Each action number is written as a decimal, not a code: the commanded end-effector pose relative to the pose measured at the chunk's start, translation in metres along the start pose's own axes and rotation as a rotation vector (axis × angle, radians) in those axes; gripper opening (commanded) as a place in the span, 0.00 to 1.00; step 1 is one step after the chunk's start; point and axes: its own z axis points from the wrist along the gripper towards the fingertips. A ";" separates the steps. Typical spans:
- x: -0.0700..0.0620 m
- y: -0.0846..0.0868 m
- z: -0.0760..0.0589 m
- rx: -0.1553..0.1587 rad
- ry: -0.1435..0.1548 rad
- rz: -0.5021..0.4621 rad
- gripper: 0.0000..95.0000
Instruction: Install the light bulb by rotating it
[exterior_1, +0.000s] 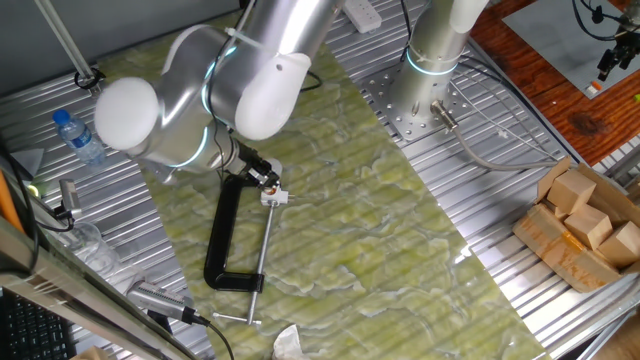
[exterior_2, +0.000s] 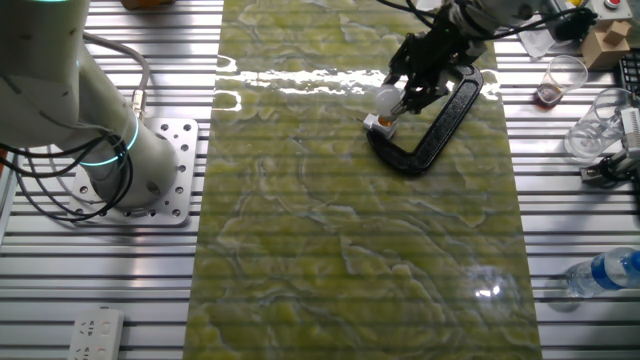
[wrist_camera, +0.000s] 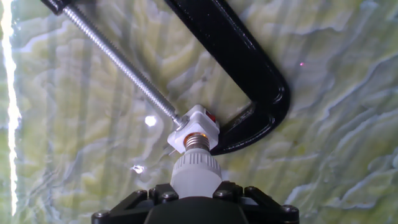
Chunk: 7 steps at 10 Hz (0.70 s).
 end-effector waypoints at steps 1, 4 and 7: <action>-0.003 -0.001 0.003 -0.004 0.007 -0.005 0.00; -0.004 -0.001 0.005 -0.009 0.010 -0.006 0.00; -0.004 -0.001 0.007 -0.009 0.014 -0.011 0.00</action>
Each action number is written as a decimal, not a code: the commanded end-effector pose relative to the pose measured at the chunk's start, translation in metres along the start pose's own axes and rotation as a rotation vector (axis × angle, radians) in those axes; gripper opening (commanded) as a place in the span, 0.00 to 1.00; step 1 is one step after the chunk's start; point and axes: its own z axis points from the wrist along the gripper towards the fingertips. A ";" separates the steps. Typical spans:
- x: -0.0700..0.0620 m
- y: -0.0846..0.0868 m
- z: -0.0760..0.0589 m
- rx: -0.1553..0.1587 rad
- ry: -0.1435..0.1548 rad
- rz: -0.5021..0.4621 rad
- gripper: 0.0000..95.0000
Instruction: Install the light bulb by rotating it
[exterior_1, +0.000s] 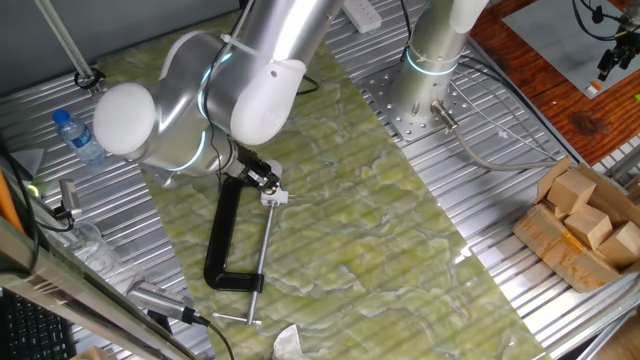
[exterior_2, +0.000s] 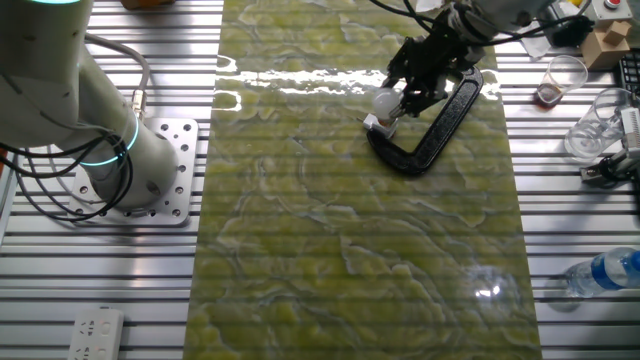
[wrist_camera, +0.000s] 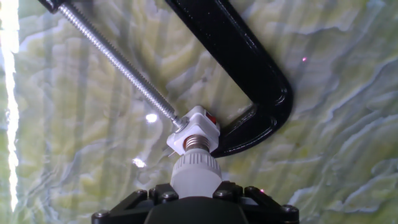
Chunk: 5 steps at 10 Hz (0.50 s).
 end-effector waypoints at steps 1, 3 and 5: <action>0.000 0.000 0.001 -0.003 0.007 -0.004 0.00; -0.001 -0.001 0.003 -0.004 0.011 -0.009 0.00; -0.001 -0.001 0.004 -0.010 0.015 -0.012 0.00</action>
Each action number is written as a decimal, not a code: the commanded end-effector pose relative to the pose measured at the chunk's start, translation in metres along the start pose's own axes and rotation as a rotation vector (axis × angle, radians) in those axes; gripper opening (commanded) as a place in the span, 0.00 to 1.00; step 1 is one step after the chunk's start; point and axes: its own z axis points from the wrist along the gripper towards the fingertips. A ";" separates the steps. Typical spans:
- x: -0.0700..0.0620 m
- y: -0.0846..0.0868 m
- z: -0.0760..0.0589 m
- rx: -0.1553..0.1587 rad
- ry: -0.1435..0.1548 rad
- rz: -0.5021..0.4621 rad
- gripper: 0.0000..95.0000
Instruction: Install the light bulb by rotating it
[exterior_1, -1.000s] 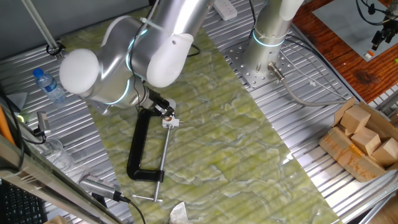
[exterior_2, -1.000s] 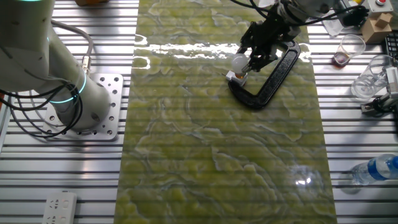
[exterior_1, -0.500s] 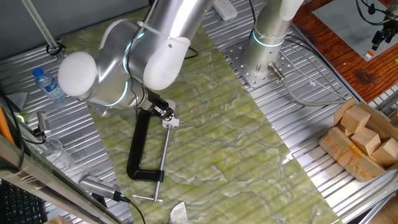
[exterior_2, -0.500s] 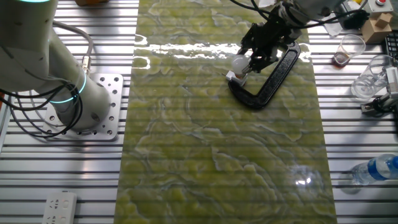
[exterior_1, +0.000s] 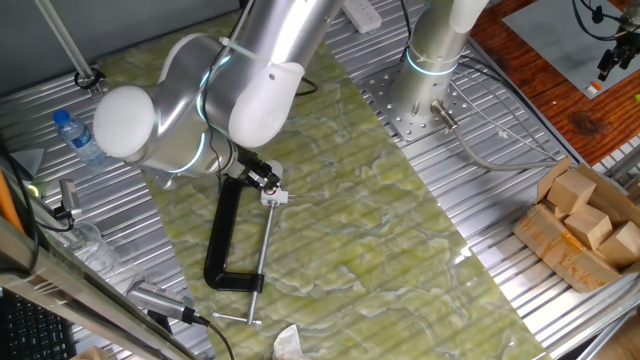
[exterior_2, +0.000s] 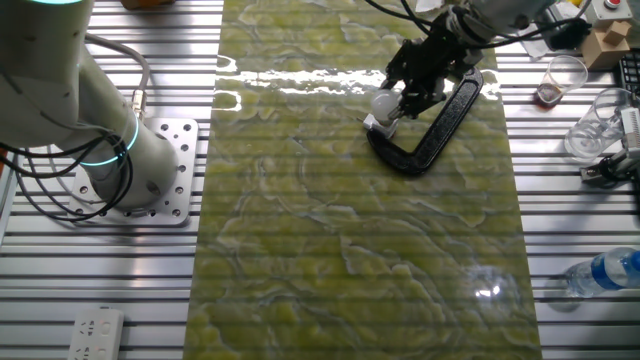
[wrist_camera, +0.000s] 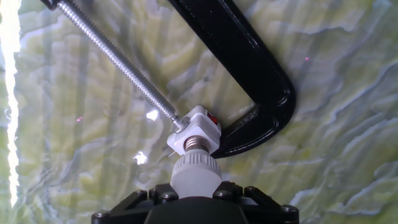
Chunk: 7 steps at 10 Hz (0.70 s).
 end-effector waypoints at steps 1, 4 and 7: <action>0.000 0.000 0.001 -0.007 0.005 -0.009 0.00; -0.001 0.000 0.004 -0.011 0.030 -0.027 0.00; -0.001 0.000 0.003 -0.005 0.055 -0.034 0.00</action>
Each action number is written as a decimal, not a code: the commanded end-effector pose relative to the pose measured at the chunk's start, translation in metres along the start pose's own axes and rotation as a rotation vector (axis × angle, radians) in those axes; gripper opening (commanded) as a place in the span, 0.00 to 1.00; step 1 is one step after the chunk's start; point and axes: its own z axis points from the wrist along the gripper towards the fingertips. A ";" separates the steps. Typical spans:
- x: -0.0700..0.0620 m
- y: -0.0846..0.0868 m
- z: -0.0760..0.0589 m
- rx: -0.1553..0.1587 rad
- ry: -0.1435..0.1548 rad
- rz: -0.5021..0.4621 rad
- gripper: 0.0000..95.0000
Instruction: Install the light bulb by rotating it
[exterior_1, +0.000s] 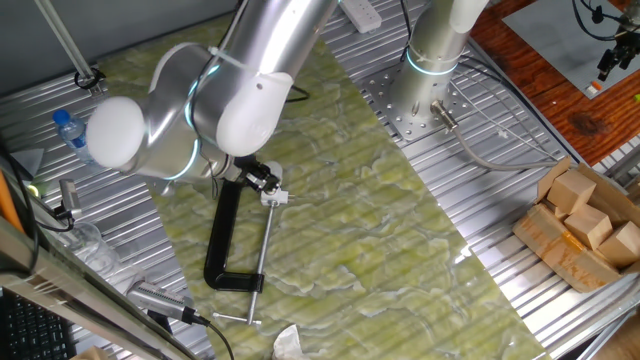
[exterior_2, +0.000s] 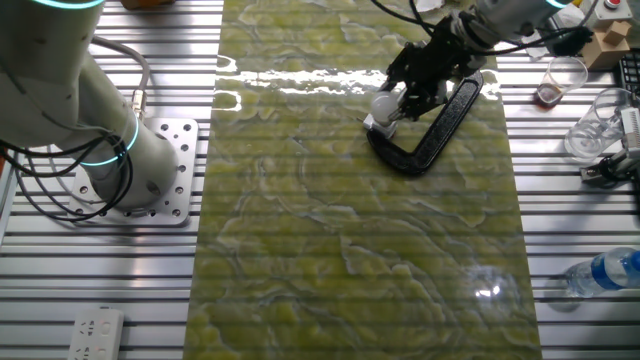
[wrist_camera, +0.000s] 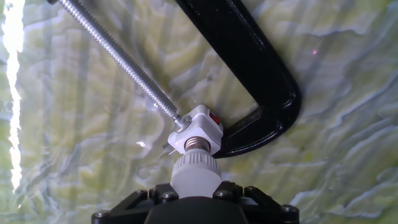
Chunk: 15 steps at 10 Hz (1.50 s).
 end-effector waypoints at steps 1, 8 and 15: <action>0.001 0.000 0.000 0.011 0.010 -0.001 0.00; -0.004 0.003 0.000 0.036 0.035 -0.003 0.00; -0.009 0.006 -0.002 0.062 0.041 -0.008 0.00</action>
